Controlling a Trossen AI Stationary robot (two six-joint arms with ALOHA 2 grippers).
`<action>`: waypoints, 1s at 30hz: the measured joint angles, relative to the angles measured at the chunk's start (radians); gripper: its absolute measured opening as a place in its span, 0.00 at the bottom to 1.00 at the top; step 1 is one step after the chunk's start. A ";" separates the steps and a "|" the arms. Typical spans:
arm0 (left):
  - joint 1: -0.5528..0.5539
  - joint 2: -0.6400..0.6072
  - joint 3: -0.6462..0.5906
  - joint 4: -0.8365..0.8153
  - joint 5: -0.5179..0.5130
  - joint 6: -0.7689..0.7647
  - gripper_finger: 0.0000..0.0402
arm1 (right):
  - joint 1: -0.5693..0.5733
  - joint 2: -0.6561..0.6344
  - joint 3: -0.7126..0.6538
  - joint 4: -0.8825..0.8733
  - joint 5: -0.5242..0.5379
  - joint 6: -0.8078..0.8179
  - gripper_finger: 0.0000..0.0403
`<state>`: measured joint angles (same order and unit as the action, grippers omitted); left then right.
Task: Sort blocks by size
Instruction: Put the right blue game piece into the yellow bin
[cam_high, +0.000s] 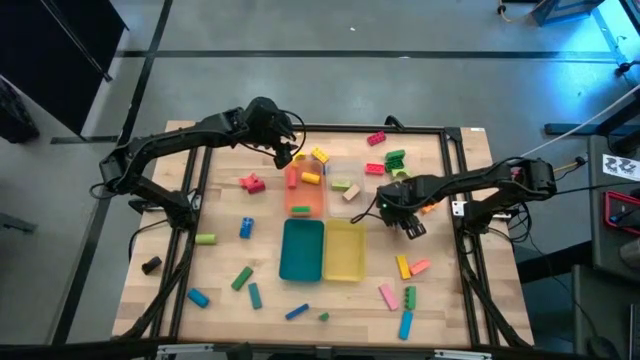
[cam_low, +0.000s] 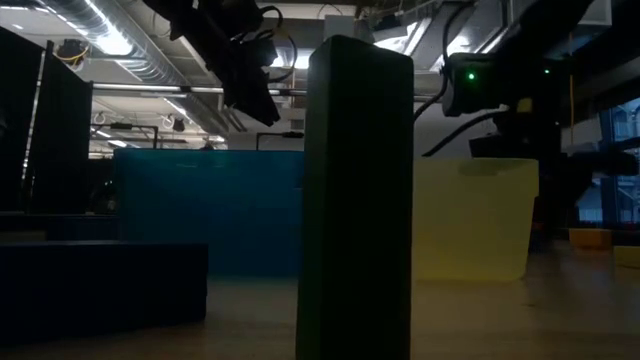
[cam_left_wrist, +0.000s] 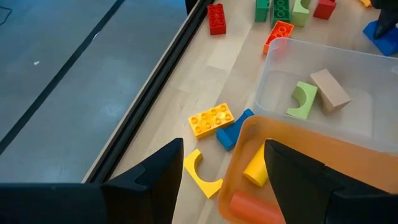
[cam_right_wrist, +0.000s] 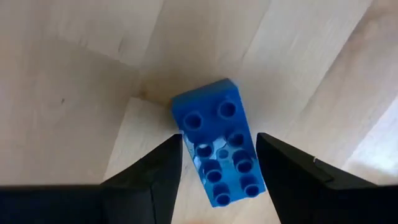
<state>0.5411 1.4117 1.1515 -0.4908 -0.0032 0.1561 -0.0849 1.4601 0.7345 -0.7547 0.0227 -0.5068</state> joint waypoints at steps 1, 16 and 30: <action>0.000 0.000 0.000 0.000 0.000 0.000 0.52 | 0.000 0.000 -0.004 0.001 0.000 0.000 0.51; 0.037 0.000 0.000 -0.029 0.001 0.053 0.52 | 0.000 0.001 -0.028 0.090 -0.130 0.186 0.36; 0.179 0.000 0.000 -0.377 0.000 0.156 0.52 | 0.000 0.001 0.319 -0.090 -0.186 0.215 0.36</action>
<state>0.7202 1.4117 1.1511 -0.8682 -0.0036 0.3119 -0.0845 1.4612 1.0537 -0.8450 -0.1631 -0.2920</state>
